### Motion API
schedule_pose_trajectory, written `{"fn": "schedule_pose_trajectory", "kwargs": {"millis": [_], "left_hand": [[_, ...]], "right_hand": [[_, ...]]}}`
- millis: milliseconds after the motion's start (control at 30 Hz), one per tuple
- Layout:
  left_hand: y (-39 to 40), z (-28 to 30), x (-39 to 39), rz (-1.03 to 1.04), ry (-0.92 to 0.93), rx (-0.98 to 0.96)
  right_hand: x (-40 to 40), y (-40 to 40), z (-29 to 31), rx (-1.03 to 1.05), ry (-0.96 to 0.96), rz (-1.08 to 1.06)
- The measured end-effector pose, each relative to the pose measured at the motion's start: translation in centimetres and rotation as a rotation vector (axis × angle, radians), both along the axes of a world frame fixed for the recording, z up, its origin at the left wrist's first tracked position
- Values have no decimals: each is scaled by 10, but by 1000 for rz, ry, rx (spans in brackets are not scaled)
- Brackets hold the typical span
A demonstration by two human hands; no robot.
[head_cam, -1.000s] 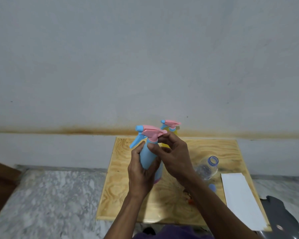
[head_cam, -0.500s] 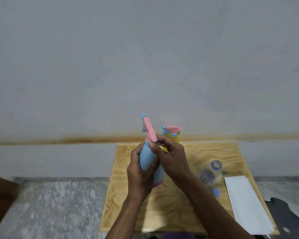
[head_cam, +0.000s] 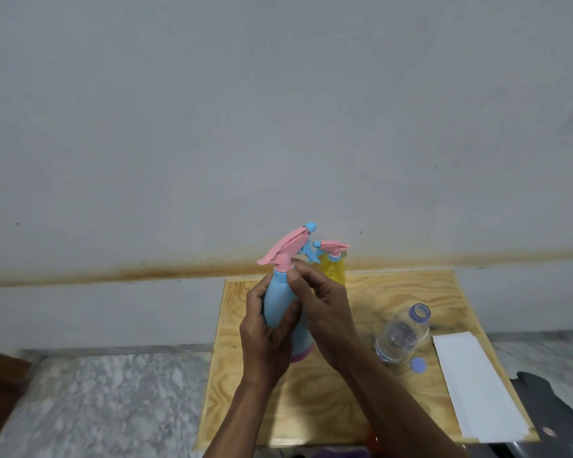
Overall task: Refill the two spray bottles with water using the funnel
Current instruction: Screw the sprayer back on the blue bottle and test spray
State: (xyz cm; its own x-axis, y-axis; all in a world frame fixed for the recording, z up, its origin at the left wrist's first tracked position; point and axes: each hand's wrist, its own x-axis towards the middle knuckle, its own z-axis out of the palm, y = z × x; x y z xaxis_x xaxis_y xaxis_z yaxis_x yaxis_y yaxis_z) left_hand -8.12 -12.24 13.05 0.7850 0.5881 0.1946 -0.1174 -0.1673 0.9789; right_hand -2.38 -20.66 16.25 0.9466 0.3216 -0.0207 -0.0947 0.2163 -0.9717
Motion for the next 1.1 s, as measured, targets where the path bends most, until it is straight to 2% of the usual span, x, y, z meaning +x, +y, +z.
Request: {"fn": "schedule_pose_trajectory", "kwargs": {"millis": [167,400,733,900,1000,1100], "left_hand": [[1,0,-2,-16,-18,14],[1,-2,-4,-45,-52,68],[2,7,-5,-14,-38,41],[1,1,-4,-18,16,23],[2,0,-6,-36,32,16],[1,0,-9,-60,19,39]], "right_hand": [[-4,2,0,3,81,-15],[-7,-4,2,-58,-27,4],[3,-1,-1,-63,-104,50],[2,0,1,-96,-38,31],[1,-1,3,-146,-104,80],[-1,-4,5,-148,-98,19]]}}
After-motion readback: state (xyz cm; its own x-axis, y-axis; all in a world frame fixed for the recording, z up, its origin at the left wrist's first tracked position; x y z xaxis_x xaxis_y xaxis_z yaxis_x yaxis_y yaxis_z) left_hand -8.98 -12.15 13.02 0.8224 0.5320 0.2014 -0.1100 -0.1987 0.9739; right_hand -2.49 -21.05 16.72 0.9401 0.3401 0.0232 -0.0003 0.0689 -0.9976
